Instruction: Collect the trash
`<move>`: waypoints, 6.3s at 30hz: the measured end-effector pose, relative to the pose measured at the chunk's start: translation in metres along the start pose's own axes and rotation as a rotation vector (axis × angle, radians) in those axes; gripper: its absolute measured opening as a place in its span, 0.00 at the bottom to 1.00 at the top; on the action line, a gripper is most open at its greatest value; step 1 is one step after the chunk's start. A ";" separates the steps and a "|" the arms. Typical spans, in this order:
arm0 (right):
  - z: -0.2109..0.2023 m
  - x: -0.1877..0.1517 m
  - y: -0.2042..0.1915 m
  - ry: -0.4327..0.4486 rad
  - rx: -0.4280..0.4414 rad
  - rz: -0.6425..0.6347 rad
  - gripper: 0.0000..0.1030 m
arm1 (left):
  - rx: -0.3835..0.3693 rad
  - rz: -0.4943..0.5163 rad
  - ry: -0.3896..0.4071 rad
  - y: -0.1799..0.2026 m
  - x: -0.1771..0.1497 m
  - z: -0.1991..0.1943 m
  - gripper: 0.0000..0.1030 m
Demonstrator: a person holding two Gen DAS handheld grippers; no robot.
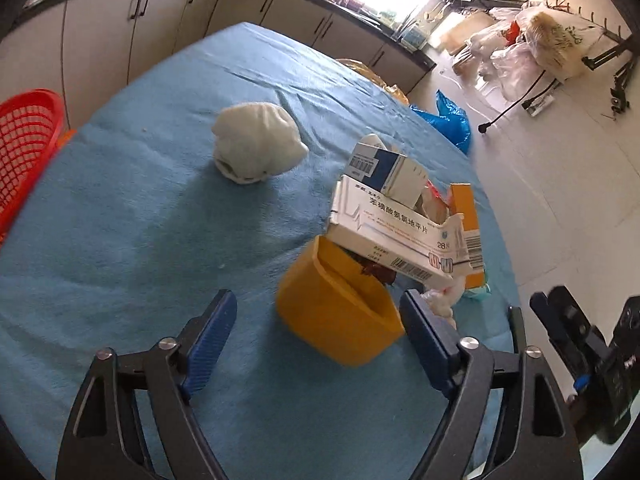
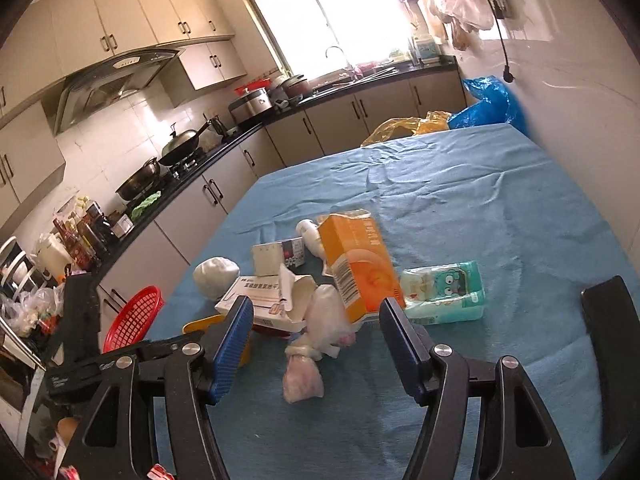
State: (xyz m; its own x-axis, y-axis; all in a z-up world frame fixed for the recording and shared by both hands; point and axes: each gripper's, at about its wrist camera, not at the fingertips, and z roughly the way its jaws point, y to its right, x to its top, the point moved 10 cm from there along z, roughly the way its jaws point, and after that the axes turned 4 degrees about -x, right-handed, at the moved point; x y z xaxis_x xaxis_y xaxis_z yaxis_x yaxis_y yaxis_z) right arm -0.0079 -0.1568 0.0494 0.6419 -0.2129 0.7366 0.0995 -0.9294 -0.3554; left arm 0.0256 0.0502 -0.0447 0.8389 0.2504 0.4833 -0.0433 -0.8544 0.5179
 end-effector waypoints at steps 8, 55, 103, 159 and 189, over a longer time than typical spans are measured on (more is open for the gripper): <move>0.011 0.010 0.018 -0.027 -0.044 -0.018 0.68 | 0.058 0.075 -0.012 0.006 -0.001 0.018 0.25; 0.021 0.002 -0.040 0.211 -0.062 -0.269 0.57 | 0.279 0.321 0.308 0.007 -0.002 -0.036 0.24; 0.030 -0.002 -0.033 0.189 -0.086 -0.291 0.57 | 0.302 0.336 0.356 0.010 -0.001 -0.043 0.24; 0.035 -0.008 -0.036 0.151 -0.047 -0.287 0.58 | 0.294 0.327 0.372 0.007 -0.001 -0.042 0.25; 0.027 -0.010 -0.035 0.119 -0.030 -0.218 0.58 | 0.314 0.313 0.376 0.003 -0.001 -0.050 0.25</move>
State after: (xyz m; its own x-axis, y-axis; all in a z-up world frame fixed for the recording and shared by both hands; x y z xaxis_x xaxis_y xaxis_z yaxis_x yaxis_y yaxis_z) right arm 0.0029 -0.1137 0.0386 0.5135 -0.0384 0.8572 0.2028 -0.9653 -0.1647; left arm -0.0021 0.0700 -0.0081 0.5592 0.0595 0.8269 -0.0470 -0.9936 0.1032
